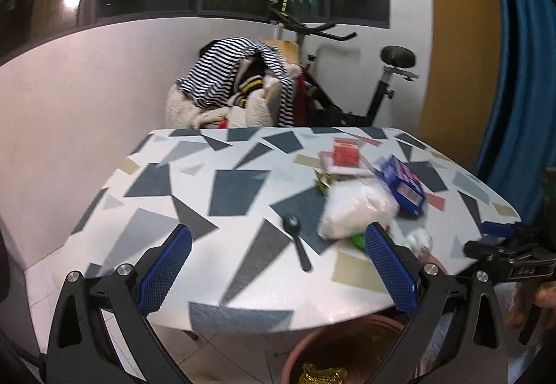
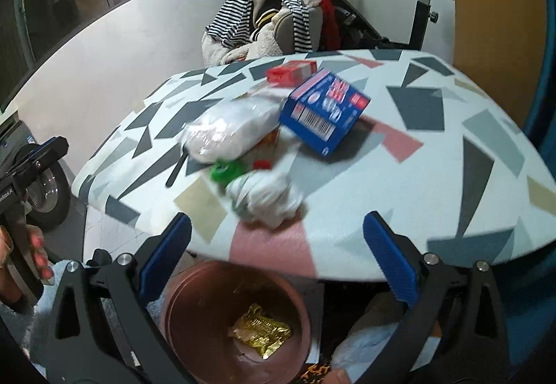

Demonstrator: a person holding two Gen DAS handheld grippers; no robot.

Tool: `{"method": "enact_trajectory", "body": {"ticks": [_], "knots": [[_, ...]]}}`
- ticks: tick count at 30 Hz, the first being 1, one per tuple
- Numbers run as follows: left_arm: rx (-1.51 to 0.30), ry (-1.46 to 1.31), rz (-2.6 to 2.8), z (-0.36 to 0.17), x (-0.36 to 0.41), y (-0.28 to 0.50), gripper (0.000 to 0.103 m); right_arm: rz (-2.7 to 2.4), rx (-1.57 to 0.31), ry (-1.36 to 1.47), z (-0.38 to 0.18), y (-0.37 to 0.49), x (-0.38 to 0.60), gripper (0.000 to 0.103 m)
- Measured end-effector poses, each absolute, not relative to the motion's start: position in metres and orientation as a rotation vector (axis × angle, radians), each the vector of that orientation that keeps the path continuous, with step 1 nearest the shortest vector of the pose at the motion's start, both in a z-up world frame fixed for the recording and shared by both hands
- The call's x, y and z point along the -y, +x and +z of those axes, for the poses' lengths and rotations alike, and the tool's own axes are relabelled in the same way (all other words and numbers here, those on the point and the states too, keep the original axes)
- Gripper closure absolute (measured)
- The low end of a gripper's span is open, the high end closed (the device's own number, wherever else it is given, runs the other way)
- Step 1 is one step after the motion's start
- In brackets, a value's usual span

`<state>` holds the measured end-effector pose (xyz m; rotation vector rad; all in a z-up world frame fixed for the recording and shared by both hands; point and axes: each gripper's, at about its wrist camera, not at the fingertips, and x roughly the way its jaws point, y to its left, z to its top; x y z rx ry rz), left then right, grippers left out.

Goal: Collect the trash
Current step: 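Move the right gripper back to the blue milk carton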

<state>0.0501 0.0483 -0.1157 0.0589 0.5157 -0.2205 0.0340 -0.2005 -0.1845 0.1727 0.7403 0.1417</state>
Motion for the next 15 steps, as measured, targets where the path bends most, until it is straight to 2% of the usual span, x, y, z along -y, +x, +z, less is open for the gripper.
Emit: {"method": "enact_trajectory", "body": {"ticks": [15], "knots": [[-0.612,0.029,-0.144,-0.125,-0.065,0.094,0.006,0.088,-0.783,0.33,-0.179,0.108,0.26,0.006]]}}
